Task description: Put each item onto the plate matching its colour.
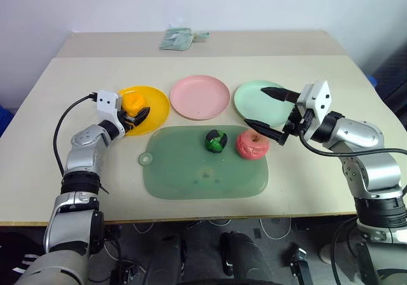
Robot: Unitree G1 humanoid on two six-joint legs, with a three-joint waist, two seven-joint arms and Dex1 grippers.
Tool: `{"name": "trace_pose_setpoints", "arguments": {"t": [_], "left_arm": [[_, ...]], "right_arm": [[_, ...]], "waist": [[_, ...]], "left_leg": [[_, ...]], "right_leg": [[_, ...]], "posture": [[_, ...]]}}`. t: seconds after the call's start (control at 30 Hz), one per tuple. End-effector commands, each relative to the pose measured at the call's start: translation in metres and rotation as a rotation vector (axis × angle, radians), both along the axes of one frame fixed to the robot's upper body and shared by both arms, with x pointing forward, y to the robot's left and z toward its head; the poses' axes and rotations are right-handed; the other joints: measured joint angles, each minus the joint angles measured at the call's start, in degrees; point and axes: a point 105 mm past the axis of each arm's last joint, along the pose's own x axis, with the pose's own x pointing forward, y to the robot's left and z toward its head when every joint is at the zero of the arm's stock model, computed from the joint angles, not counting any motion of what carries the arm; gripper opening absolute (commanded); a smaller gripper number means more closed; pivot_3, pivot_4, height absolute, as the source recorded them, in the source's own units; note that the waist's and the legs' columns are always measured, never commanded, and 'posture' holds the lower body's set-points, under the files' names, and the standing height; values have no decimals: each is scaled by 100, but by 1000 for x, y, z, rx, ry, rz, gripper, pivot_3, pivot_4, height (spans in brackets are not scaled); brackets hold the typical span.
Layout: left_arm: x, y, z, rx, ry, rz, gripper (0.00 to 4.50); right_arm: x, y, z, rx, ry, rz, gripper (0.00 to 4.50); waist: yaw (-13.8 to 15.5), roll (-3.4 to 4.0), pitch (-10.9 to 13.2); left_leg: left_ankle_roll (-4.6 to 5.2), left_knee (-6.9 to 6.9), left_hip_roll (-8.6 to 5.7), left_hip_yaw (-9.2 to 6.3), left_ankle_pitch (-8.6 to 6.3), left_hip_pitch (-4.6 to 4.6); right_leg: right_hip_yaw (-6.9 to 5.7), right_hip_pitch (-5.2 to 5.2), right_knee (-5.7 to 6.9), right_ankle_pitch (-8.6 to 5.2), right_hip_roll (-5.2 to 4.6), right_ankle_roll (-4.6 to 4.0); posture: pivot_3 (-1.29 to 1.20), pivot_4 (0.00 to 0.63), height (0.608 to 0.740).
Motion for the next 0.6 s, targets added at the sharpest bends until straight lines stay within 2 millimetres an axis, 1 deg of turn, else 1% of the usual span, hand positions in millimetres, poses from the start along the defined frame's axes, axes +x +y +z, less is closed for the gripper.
{"name": "trace_pose_setpoints", "arguments": {"t": [0.03, 0.07, 0.13, 0.2, 0.3, 0.33, 0.37, 0.43, 0.47, 0.53, 0.6], "left_arm": [[2, 5, 15, -25, -46, 12, 4359], [2, 4, 14, -15, -43, 0, 4451], [1, 1, 16, 11, -52, -20, 4451], [0, 0, 23, 21, -74, -37, 4451], [-2, 3, 36, 34, -120, -40, 4451], [-6, 1, 45, 29, -152, -81, 4451], [-10, 1, 60, 36, -212, -103, 4451], [-18, -1, 83, 28, -287, -162, 4451], [-23, -2, 91, 18, -307, -197, 4451], [-33, -8, 102, 26, -334, -272, 4451], [-41, -15, 102, 28, -325, -341, 4451]], "right_arm": [[-6, 1, 11, -6, -54, 14, 4500], [-6, 0, 11, -7, -54, 12, 4500], [-6, 0, 11, -6, -55, 13, 4500], [-7, 2, 11, -7, -55, 19, 4500], [-7, 2, 13, -3, -59, 19, 4500], [-7, 2, 15, 14, -58, 13, 4500], [-6, 2, 17, 24, -58, 12, 4500], [-6, 2, 19, 33, -55, 17, 4500], [-7, 3, 19, 32, -54, 21, 4500], [-8, 4, 17, 23, -46, 34, 4500], [-8, 5, 15, 14, -42, 43, 4500]], "waist": [[-7, 0, 0], [-18, 0, 0], [-19, 0, 0], [-11, 0, 0], [-10, 0, 0], [-10, 0, 0], [-13, 0, 0], [-14, 0, 0], [-15, 0, 0], [-16, 1, 0], [-14, 1, -1]], "left_leg": [[0, 0, 0, 0, 0, 0], [0, 0, 0, 0, 0, 0], [0, 0, 0, 1, 0, 2], [0, 0, 0, 1, 0, 2], [0, 0, 0, 1, 0, 1], [0, 0, 0, 1, 0, 1], [0, 0, 0, 1, 0, 2], [0, 0, 1, 1, 0, 1], [0, -1, 1, 1, 0, 1], [0, -1, 3, 1, 0, 1], [0, -1, 3, 1, 0, 2]], "right_leg": [[0, 0, 0, 0, 0, 0], [0, 0, 0, 0, 1, 0], [1, 0, 0, 0, 1, 0], [1, 0, 1, 0, 2, 0], [1, 0, 1, 0, 2, 0], [1, 0, 1, 0, 2, 0], [1, 0, 1, 0, 1, 0], [1, 0, 0, 0, 1, 0], [1, 0, 0, 0, -1, 0], [2, 0, 0, 0, -2, -1], [3, 1, 0, 0, -3, -1]], "posture": [[0, 150, 734], [0, 150, 734], [0, 150, 734], [0, 150, 734], [0, 150, 734], [0, 150, 734], [0, 150, 734], [0, 150, 734], [0, 150, 734], [0, 150, 734], [0, 150, 734]]}}
